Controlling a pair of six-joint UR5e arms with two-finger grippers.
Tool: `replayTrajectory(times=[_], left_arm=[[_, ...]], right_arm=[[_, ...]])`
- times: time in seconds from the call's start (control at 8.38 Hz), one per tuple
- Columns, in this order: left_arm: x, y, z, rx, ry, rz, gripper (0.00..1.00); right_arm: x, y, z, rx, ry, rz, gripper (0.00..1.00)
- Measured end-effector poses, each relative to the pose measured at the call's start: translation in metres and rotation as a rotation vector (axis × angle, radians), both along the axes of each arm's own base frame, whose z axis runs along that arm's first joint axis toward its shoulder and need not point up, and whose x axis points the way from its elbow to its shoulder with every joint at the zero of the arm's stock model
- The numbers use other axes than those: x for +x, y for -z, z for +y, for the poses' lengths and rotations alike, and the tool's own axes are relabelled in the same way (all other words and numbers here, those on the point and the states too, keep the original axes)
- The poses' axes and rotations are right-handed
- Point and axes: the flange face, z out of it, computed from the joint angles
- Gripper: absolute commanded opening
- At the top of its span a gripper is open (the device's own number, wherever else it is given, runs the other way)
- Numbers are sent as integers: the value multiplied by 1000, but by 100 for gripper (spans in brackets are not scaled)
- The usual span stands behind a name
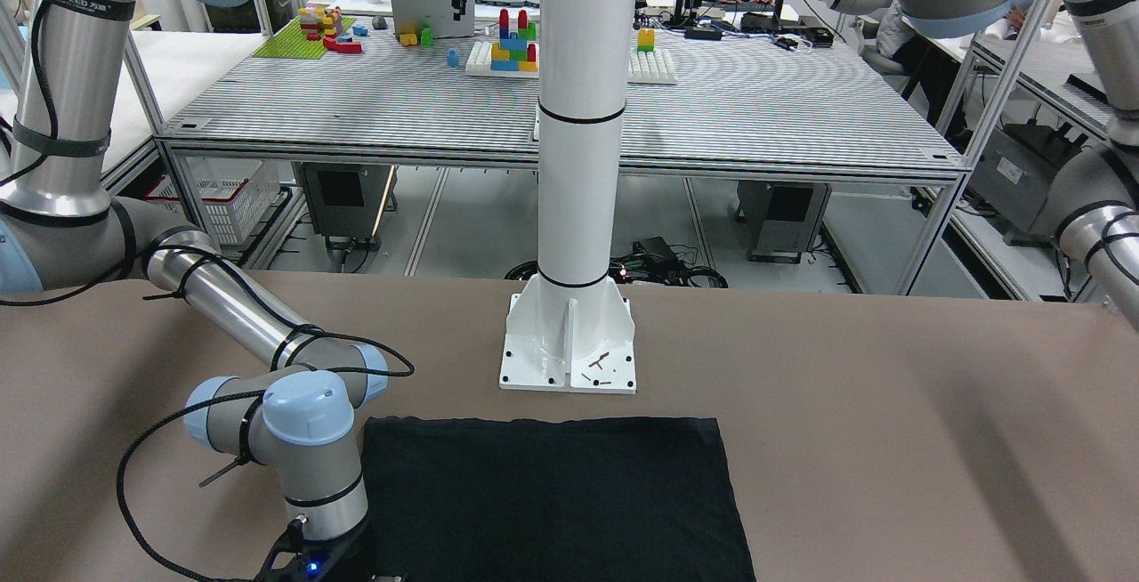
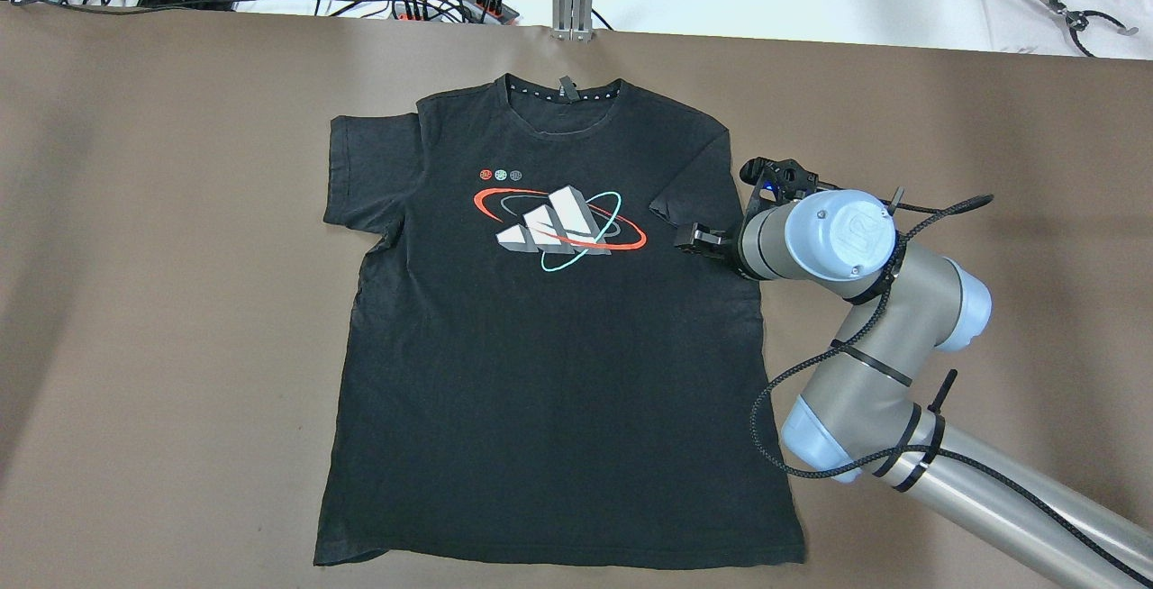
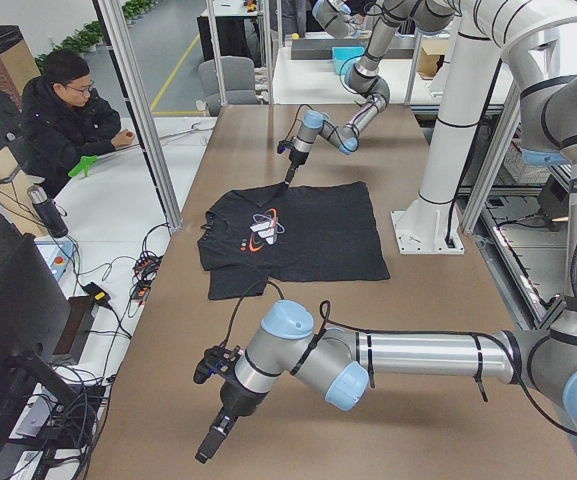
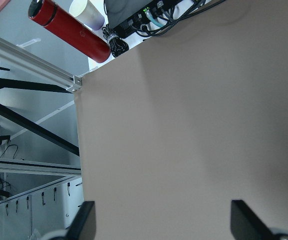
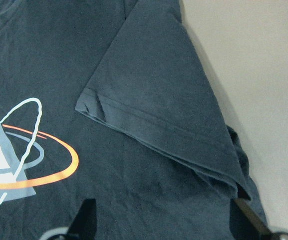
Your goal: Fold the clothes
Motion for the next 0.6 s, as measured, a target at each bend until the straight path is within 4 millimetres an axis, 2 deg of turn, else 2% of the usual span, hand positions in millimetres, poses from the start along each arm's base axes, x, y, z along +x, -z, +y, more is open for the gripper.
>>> replayTrajectory(times=[0.36,0.6], left_arm=[[0,-3,4,2,0,2,94],[0,-5,6,2,0,2,94]], right_arm=[[-13,2,-31,4,-11,29,94],[-13,-1,-41,-1,-19,38,94]])
